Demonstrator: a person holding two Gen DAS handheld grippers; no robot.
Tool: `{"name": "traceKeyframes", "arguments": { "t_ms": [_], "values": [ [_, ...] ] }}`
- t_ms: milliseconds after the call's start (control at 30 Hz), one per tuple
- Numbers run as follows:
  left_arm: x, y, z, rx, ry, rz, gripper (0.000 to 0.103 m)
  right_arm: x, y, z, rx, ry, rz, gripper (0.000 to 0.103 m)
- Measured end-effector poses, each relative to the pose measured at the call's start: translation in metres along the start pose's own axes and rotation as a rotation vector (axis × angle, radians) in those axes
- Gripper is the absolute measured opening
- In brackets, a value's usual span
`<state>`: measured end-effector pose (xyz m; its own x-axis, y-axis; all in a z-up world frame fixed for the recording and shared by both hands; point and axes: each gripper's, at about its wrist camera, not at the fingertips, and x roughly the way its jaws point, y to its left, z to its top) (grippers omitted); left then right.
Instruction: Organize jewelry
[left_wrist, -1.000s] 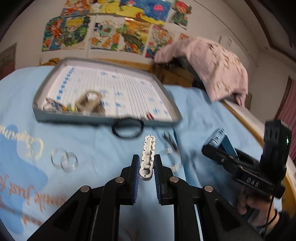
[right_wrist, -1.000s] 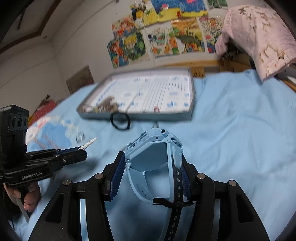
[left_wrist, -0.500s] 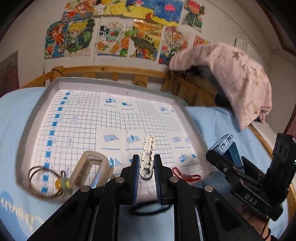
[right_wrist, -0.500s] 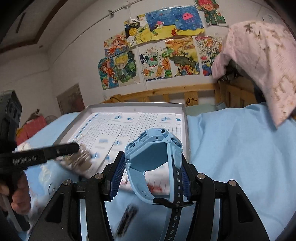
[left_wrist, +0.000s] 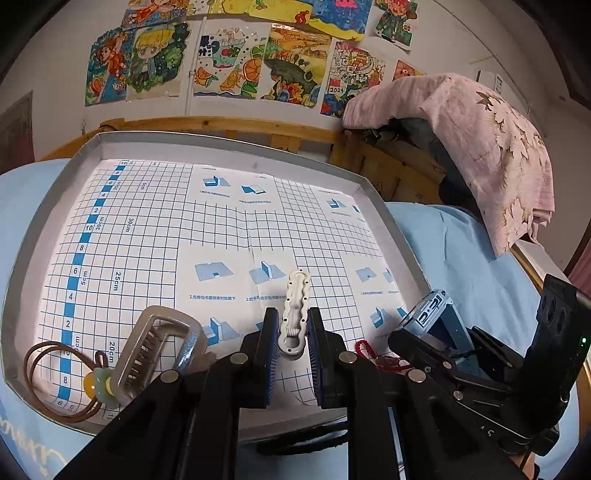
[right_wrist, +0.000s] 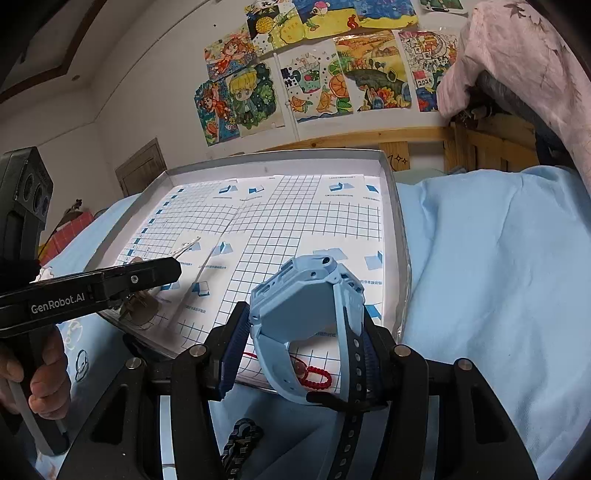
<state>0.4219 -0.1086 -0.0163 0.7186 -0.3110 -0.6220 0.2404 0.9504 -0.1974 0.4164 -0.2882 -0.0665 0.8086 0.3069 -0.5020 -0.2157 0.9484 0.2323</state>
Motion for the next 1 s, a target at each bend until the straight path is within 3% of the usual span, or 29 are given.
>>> {"name": "traceKeyframes", "arguments": {
  "t_ms": [267,833,933,1000],
  "values": [
    [0.003,-0.005,0.0,0.025,0.012,0.02,0.015,0.0,-0.002,-0.003,0.011,0.006,0.0,0.05],
    [-0.006,0.003,-0.001,-0.059,-0.012,-0.033,0.017,0.001,-0.003,-0.002,0.012,0.017,-0.011,0.052],
    [-0.015,0.002,-0.001,-0.066,-0.039,-0.034,0.024,-0.007,-0.005,0.0,0.024,-0.01,-0.022,0.052],
    [-0.024,-0.001,0.0,-0.058,-0.058,-0.026,0.039,-0.016,-0.007,0.002,0.035,-0.043,-0.026,0.057]
  ]
}}
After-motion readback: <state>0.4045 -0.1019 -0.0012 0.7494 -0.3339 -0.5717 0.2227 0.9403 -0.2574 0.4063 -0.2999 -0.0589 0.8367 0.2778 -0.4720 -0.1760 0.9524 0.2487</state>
